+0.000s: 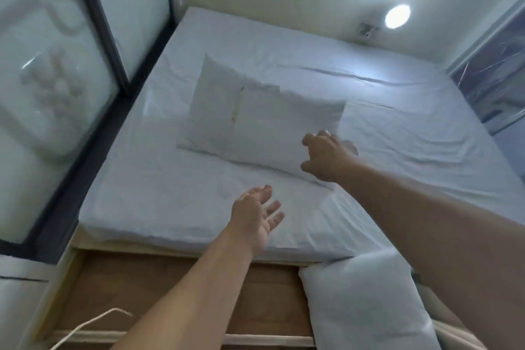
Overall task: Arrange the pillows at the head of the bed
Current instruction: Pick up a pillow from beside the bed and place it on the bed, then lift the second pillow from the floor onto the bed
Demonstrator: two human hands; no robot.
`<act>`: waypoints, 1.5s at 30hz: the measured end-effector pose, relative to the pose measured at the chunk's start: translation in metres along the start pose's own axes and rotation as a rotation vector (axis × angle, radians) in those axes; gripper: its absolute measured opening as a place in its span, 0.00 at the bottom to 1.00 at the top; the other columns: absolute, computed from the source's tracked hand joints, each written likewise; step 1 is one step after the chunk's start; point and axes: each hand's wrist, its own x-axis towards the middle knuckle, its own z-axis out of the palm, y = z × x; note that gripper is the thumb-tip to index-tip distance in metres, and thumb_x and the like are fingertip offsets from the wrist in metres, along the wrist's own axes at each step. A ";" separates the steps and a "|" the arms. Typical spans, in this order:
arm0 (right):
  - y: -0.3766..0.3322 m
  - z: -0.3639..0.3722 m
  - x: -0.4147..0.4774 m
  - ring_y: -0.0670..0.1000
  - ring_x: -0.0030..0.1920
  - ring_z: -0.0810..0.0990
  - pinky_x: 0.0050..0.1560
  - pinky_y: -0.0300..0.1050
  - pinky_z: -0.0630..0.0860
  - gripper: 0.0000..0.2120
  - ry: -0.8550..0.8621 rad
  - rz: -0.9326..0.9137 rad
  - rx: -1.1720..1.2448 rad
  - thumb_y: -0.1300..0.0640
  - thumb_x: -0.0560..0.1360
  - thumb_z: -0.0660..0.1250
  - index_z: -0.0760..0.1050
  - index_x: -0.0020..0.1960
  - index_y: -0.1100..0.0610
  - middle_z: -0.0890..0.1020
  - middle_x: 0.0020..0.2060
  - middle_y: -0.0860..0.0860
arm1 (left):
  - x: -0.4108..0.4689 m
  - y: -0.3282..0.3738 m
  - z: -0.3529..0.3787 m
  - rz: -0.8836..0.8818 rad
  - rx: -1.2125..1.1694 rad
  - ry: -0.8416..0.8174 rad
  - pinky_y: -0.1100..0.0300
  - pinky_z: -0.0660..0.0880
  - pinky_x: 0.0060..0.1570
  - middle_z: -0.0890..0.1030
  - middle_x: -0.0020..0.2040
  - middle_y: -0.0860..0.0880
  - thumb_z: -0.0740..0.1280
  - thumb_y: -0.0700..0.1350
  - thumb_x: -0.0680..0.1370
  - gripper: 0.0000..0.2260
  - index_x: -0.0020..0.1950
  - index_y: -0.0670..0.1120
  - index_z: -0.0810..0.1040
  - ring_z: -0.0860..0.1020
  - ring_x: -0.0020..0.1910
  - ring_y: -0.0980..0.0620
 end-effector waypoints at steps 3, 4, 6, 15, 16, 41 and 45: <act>0.032 0.052 -0.023 0.58 0.59 0.74 0.50 0.51 0.72 0.22 -0.125 0.046 0.035 0.52 0.73 0.66 0.69 0.66 0.53 0.74 0.62 0.55 | 0.009 -0.035 -0.016 -0.061 0.060 0.044 0.47 0.74 0.52 0.72 0.66 0.42 0.63 0.42 0.80 0.18 0.69 0.40 0.68 0.73 0.64 0.39; 0.044 0.071 -0.030 0.58 0.58 0.75 0.48 0.50 0.72 0.23 -0.156 0.069 0.054 0.51 0.73 0.67 0.69 0.67 0.53 0.74 0.61 0.54 | 0.011 -0.049 -0.021 -0.082 0.086 0.050 0.46 0.74 0.51 0.73 0.65 0.42 0.63 0.42 0.80 0.16 0.67 0.41 0.70 0.74 0.63 0.40; 0.070 0.109 -0.048 0.57 0.56 0.76 0.44 0.49 0.72 0.24 -0.209 0.121 0.115 0.49 0.74 0.67 0.68 0.67 0.53 0.74 0.61 0.53 | 0.014 -0.080 -0.029 -0.127 0.131 0.064 0.45 0.74 0.51 0.75 0.63 0.44 0.63 0.43 0.80 0.10 0.60 0.45 0.73 0.76 0.59 0.43; 0.221 0.268 -0.158 0.58 0.61 0.75 0.60 0.50 0.69 0.30 -0.402 0.443 0.316 0.43 0.70 0.72 0.71 0.66 0.56 0.77 0.61 0.56 | 0.052 -0.280 -0.047 -0.366 0.327 0.126 0.45 0.73 0.55 0.76 0.61 0.45 0.65 0.44 0.79 0.12 0.62 0.45 0.73 0.76 0.57 0.45; 0.240 0.287 -0.170 0.58 0.60 0.76 0.56 0.49 0.72 0.30 -0.414 0.498 0.363 0.45 0.69 0.73 0.71 0.65 0.57 0.78 0.61 0.56 | 0.063 -0.308 -0.046 -0.392 0.365 0.116 0.46 0.74 0.54 0.76 0.61 0.46 0.67 0.44 0.78 0.16 0.65 0.45 0.71 0.76 0.57 0.45; 0.338 0.458 -0.256 0.65 0.50 0.79 0.40 0.49 0.66 0.16 0.023 0.688 0.390 0.57 0.69 0.73 0.75 0.53 0.61 0.82 0.49 0.63 | 0.137 -0.544 -0.097 -0.516 0.441 0.248 0.64 0.75 0.20 0.84 0.40 0.49 0.78 0.43 0.68 0.11 0.45 0.46 0.78 0.82 0.35 0.49; 0.318 0.328 -0.255 0.64 0.48 0.78 0.38 0.48 0.61 0.14 0.036 0.612 0.369 0.57 0.69 0.74 0.75 0.51 0.59 0.81 0.46 0.61 | 0.059 -0.443 -0.047 -0.540 0.415 0.198 0.60 0.78 0.24 0.86 0.37 0.49 0.79 0.43 0.66 0.13 0.45 0.45 0.79 0.84 0.34 0.48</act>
